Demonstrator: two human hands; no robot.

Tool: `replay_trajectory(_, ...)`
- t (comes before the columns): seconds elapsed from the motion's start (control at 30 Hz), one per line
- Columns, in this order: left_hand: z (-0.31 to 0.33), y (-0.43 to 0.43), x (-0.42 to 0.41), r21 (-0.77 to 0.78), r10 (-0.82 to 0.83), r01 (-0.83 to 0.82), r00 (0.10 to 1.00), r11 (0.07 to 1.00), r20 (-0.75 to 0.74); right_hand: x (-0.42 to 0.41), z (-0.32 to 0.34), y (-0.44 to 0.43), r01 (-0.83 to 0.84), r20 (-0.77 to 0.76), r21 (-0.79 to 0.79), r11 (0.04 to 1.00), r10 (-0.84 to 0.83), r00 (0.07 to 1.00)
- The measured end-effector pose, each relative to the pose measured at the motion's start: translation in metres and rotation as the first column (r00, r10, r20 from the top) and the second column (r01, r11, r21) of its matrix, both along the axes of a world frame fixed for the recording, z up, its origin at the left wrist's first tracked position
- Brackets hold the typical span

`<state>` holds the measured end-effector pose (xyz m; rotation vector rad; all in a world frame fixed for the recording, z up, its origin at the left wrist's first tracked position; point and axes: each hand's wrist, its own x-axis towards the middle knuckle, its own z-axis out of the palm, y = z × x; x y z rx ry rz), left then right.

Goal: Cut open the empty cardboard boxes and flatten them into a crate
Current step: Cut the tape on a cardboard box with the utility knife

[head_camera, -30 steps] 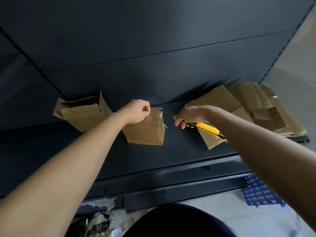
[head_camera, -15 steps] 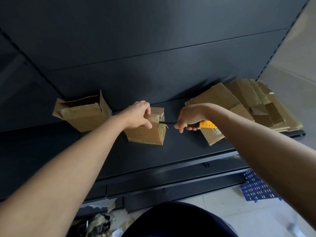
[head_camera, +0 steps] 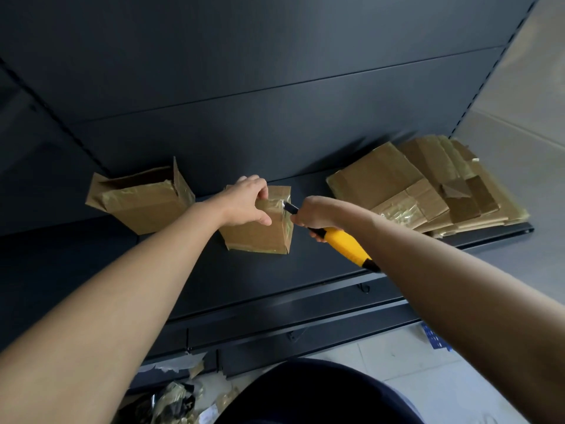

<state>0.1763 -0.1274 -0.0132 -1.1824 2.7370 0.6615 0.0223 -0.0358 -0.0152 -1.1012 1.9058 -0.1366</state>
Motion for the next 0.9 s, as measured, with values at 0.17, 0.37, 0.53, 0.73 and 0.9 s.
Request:
replay_trajectory(0.17, 0.005, -0.002, 0.008, 0.036, -0.037, 0.033, 0.993, 0.999, 0.115, -0.065, 0.007, 0.015, 0.096, -0.103, -0.011, 0.995, -0.097, 0.99)
replay_trajectory(0.37, 0.011, 0.011, -0.004, -0.113, -0.321, 0.342, 0.932, 0.933, 0.17, -0.059, 0.01, 0.009, 0.087, -0.023, -0.112, 0.99, -0.09, 0.996)
replay_trajectory(0.53, 0.009, 0.01, 0.006, -0.166, -0.237, 0.236, 0.971, 0.958, 0.011, -0.031, 0.009, -0.01, 0.266, 0.278, -0.218, 0.939, -0.202, 0.939)
replay_trajectory(0.73, -0.006, 0.024, -0.002, -0.216, 0.128, -0.139, 0.99, 0.966, -0.065, -0.001, 0.003, -0.015, 0.316, 0.524, 0.0, 0.949, -0.269, 0.808)
replay_trajectory(0.9, -0.017, 0.025, -0.001, -0.356, 0.408, -0.377, 0.913, 0.855, 0.013, 0.006, -0.001, -0.017, 0.403, 0.541, 0.052, 0.914, -0.365, 0.757)
